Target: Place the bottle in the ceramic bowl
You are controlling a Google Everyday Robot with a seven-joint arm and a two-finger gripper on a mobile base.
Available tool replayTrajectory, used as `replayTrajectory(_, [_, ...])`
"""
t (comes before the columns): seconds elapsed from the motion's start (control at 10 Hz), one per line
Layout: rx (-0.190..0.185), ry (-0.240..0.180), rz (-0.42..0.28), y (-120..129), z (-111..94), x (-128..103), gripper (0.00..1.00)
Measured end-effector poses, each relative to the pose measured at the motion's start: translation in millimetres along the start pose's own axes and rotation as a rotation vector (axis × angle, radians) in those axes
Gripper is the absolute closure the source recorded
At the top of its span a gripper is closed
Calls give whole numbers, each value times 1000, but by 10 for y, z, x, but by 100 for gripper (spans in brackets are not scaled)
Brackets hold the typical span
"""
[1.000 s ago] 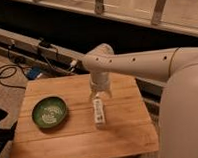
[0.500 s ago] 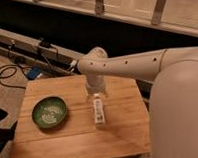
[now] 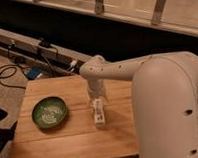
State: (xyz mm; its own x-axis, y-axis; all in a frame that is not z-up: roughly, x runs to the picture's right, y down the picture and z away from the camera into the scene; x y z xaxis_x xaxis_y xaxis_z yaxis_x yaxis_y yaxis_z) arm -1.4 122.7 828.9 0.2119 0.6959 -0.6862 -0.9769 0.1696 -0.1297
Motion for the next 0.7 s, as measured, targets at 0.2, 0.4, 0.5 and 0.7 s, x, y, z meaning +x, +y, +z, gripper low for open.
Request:
replayTrajectory(0.2, [-16, 36, 19, -27, 185, 15, 35])
replayTrajectory(0.4, [-47, 66, 49, -90, 352, 57, 35])
replayTrajectory(0.5, [-66, 83, 65, -127, 439, 73, 35])
replayTrajectory(0.7, [-95, 116, 68, -92, 578, 83, 35])
